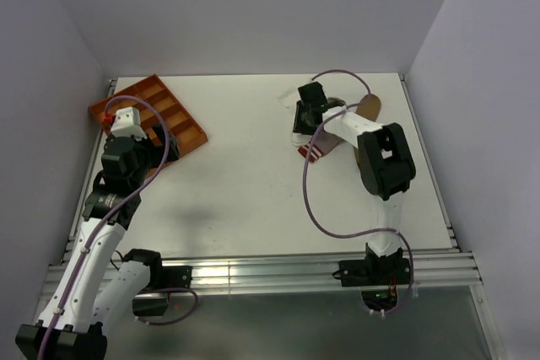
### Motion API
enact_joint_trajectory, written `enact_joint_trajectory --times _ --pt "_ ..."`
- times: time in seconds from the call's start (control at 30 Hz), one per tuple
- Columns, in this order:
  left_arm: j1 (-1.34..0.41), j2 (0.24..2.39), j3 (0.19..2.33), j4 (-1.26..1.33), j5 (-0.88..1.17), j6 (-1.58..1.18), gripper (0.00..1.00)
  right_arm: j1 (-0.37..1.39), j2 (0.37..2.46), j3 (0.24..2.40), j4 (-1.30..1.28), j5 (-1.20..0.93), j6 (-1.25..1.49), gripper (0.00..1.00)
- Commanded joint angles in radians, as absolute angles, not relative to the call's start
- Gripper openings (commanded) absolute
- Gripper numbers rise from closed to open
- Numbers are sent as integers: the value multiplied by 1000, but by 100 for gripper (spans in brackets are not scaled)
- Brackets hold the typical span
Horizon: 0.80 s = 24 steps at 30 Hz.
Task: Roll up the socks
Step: Move the sock to the center of the board.
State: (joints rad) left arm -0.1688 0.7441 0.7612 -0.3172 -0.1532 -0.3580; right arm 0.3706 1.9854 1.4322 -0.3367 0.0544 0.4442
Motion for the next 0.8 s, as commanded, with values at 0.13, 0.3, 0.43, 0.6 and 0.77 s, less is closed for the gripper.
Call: enact_joint_trajectory --times 0.13,0.3,0.43,0.6,0.77 --pt "-209 733 782 -295 -147 -327 93 374 2111 1545 -391 -90 406 33" --pt "-213 742 787 -295 -123 -325 92 494 2080 1422 -371 -144 413 32" --pt "-215 741 792 -299 -123 -327 92 645 2010 1321 -360 -183 422 30" --pt "-215 747 795 -299 -118 -328 92 830 1921 1221 -446 -175 371 26" --pt "-215 747 793 -296 -109 -328 92 813 1740 1018 -505 35 409 26"
